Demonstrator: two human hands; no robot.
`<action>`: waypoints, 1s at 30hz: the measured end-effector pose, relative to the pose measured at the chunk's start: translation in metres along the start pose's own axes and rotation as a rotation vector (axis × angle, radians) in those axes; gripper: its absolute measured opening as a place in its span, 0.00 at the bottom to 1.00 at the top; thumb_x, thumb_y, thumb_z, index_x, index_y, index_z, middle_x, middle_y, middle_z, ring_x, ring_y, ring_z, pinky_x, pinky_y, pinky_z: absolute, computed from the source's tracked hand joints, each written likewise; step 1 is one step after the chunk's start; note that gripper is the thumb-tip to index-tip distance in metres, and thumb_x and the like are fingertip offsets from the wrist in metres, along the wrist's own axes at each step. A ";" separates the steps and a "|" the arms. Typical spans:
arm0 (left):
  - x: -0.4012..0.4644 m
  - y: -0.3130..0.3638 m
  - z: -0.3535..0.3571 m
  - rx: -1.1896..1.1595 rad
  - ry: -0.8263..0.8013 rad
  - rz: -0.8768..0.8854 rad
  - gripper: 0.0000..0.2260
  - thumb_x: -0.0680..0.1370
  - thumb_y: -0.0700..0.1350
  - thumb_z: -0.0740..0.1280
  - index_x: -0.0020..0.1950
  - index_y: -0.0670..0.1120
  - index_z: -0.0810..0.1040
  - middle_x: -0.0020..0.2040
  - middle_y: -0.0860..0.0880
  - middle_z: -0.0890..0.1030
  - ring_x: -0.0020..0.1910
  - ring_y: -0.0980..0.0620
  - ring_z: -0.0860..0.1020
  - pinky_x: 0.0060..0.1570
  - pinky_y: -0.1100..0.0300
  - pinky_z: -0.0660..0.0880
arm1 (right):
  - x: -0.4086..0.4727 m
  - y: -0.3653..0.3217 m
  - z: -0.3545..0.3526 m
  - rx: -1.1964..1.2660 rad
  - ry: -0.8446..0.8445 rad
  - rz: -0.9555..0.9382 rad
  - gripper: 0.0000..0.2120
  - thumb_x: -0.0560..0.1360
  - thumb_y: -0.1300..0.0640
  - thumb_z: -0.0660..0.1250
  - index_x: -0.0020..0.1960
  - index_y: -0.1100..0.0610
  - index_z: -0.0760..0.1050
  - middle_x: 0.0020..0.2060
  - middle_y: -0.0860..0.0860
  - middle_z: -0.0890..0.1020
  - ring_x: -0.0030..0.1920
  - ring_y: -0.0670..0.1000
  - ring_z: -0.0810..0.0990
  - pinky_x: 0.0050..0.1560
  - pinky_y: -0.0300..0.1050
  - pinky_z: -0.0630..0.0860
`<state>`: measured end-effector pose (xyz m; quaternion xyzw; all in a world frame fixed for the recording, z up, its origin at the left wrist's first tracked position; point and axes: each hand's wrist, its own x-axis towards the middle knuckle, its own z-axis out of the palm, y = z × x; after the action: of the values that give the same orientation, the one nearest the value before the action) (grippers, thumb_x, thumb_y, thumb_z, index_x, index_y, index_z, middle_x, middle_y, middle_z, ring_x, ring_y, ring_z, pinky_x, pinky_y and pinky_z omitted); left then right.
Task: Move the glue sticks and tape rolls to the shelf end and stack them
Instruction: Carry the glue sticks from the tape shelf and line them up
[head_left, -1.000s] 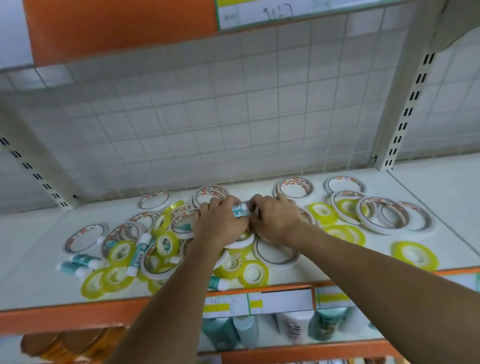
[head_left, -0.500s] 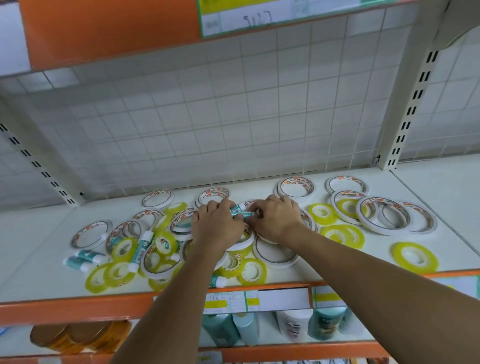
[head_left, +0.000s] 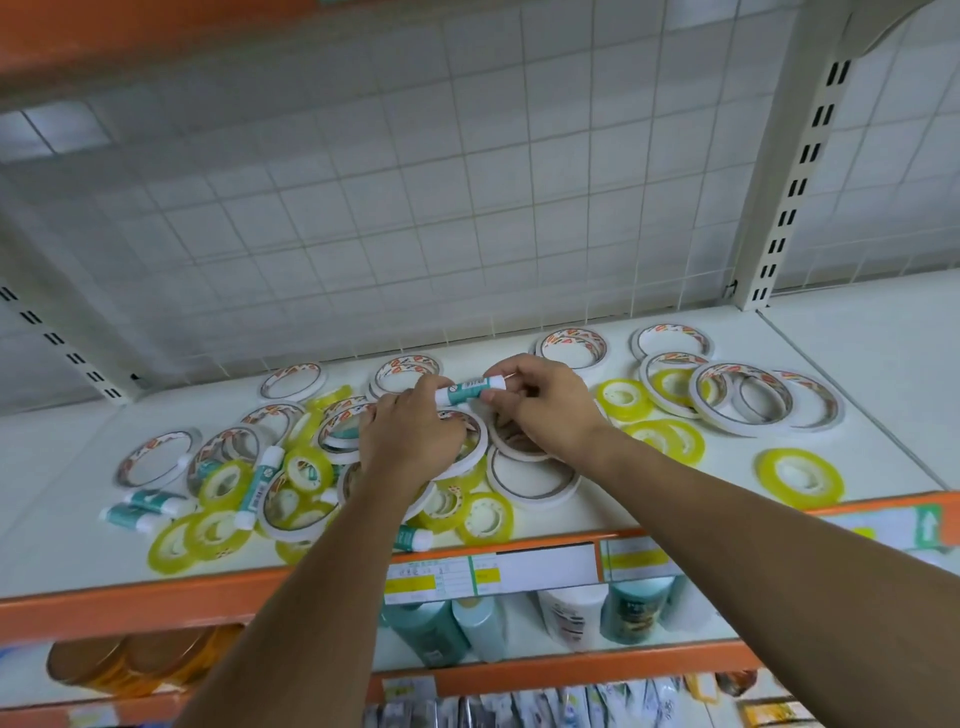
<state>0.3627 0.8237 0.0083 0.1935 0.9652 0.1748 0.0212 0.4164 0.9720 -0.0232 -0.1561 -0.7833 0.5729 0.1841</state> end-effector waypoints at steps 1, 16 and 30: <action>0.001 -0.002 0.002 -0.005 0.011 0.016 0.21 0.77 0.49 0.62 0.70 0.59 0.67 0.62 0.48 0.76 0.63 0.44 0.70 0.64 0.47 0.67 | 0.000 0.001 -0.001 0.062 0.012 0.001 0.07 0.74 0.55 0.75 0.51 0.51 0.83 0.33 0.43 0.78 0.33 0.42 0.75 0.39 0.36 0.73; 0.003 -0.008 0.011 0.118 0.122 0.182 0.11 0.80 0.50 0.59 0.62 0.51 0.69 0.56 0.50 0.80 0.56 0.46 0.77 0.55 0.51 0.69 | -0.002 -0.004 -0.006 0.271 0.173 0.101 0.08 0.79 0.49 0.67 0.46 0.53 0.75 0.31 0.44 0.73 0.30 0.42 0.70 0.37 0.37 0.69; 0.024 -0.001 -0.008 0.139 -0.378 0.164 0.16 0.80 0.56 0.53 0.68 0.57 0.62 0.62 0.49 0.70 0.63 0.45 0.69 0.60 0.47 0.66 | -0.004 -0.004 -0.007 0.303 0.173 0.070 0.08 0.80 0.50 0.65 0.52 0.53 0.79 0.37 0.51 0.75 0.35 0.46 0.71 0.37 0.38 0.70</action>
<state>0.3395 0.8291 0.0155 0.3016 0.9347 0.0698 0.1744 0.4228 0.9748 -0.0182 -0.2023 -0.6632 0.6750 0.2522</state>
